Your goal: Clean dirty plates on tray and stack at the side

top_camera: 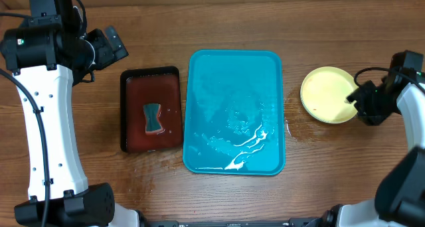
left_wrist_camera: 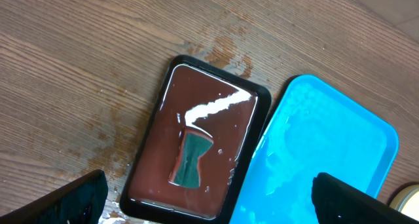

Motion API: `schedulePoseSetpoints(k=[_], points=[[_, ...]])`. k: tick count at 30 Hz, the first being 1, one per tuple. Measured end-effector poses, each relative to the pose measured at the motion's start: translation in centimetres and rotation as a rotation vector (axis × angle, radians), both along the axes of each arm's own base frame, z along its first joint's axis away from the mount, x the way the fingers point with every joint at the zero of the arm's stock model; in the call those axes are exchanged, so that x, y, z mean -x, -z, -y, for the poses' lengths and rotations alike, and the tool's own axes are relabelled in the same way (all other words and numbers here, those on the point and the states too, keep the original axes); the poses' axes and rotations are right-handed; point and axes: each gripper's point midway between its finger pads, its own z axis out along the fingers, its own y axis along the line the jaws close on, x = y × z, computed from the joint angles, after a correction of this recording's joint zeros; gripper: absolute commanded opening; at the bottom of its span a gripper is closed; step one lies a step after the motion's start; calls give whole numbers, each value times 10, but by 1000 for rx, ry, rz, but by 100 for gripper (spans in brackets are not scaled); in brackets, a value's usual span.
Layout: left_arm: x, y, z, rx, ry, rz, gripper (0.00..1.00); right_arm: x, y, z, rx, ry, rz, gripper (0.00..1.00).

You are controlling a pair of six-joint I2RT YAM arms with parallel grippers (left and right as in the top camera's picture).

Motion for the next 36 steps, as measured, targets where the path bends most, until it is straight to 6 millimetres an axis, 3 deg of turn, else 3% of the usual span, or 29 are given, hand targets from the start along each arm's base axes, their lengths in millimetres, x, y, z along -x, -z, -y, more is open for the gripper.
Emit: schedulePoseSetpoints(k=[2, 3, 4, 8, 10, 13, 16, 20, 24, 28, 31, 34, 36], points=[[0, 0, 0, 0, 0, 0, 100, -7, -31, -29, -22, -124, 121, 55], [0, 0, 0, 0, 0, 0, 100, -8, -49, -45, -28, -192, 186, 61], [0, 0, 0, 0, 0, 0, 100, -9, -70, -65, -28, -269, 261, 100], [0, 0, 0, 0, 0, 0, 100, 13, -151, -145, -36, -562, 535, 100], [0, 0, 0, 0, 0, 0, 100, 35, -177, -180, -66, -678, 627, 100], [0, 0, 0, 0, 0, 0, 100, 62, -195, -214, -117, -800, 688, 100], [0, 0, 0, 0, 0, 0, 100, 76, -196, -232, -143, -871, 689, 100], [0, 0, 0, 0, 0, 0, 100, 78, -195, -230, -108, -882, 690, 100], [0, 0, 0, 0, 0, 0, 100, 82, -210, -217, -9, -915, 779, 100], [0, 0, 0, 0, 0, 0, 100, 91, -236, -191, 177, -885, 946, 100], [0, 0, 0, 0, 0, 0, 100, 102, -248, -161, 337, -781, 1084, 100], [0, 0, 0, 0, 0, 0, 100, 109, -237, -136, 440, -676, 1155, 100], [0, 0, 0, 0, 0, 0, 100, 111, -212, -123, 486, -620, 1159, 100]])
